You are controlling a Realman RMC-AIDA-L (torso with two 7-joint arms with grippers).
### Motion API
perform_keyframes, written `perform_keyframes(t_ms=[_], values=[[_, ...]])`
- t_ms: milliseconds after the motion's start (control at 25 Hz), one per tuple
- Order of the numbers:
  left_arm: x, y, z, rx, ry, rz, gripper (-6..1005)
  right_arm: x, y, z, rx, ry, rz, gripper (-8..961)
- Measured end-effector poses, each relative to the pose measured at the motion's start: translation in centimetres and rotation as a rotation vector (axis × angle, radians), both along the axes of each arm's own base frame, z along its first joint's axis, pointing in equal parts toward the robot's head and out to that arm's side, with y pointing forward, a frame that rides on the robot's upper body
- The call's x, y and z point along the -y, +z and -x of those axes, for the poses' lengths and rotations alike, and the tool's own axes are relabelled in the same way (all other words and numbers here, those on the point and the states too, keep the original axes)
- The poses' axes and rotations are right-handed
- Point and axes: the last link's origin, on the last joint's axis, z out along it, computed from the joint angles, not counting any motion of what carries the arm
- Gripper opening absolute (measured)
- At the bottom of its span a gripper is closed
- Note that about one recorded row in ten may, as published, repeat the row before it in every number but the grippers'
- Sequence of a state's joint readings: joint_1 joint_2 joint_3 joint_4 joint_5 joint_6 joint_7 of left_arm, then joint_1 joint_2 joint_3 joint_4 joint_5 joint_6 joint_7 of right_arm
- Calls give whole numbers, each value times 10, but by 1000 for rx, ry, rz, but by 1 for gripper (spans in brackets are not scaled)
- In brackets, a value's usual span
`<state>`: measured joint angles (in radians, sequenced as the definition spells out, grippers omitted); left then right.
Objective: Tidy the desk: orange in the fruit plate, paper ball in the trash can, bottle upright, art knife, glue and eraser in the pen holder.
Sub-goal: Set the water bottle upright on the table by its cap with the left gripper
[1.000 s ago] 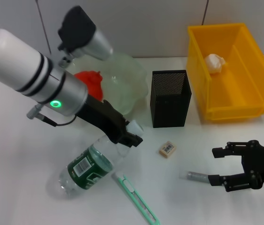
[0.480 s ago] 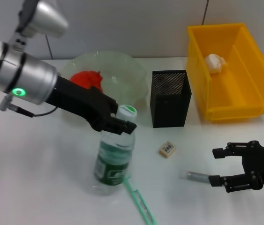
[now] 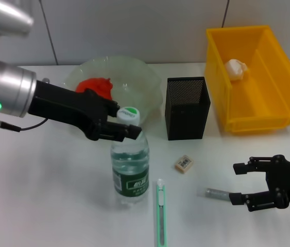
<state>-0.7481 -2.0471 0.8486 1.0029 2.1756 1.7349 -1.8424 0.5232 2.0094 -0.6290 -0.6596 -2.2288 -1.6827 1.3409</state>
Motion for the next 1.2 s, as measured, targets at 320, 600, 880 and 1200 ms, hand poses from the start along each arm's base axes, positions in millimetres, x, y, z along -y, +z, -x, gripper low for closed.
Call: perform_keyframes(t_ms=[320,600,880,1200], values=[[9,16,16,65,-34,-71,448,-1,0,0,1,0,-1,826],[11,27,30,86,-23,-132,448,-3,0,3,-6,7,-9,827],[9,35,44,88,-9,-210,449,-5,0,5,-8,15,-14,827],[1,39,60,53,16,-327,449,-6,0,5,-10,15,-17,826]])
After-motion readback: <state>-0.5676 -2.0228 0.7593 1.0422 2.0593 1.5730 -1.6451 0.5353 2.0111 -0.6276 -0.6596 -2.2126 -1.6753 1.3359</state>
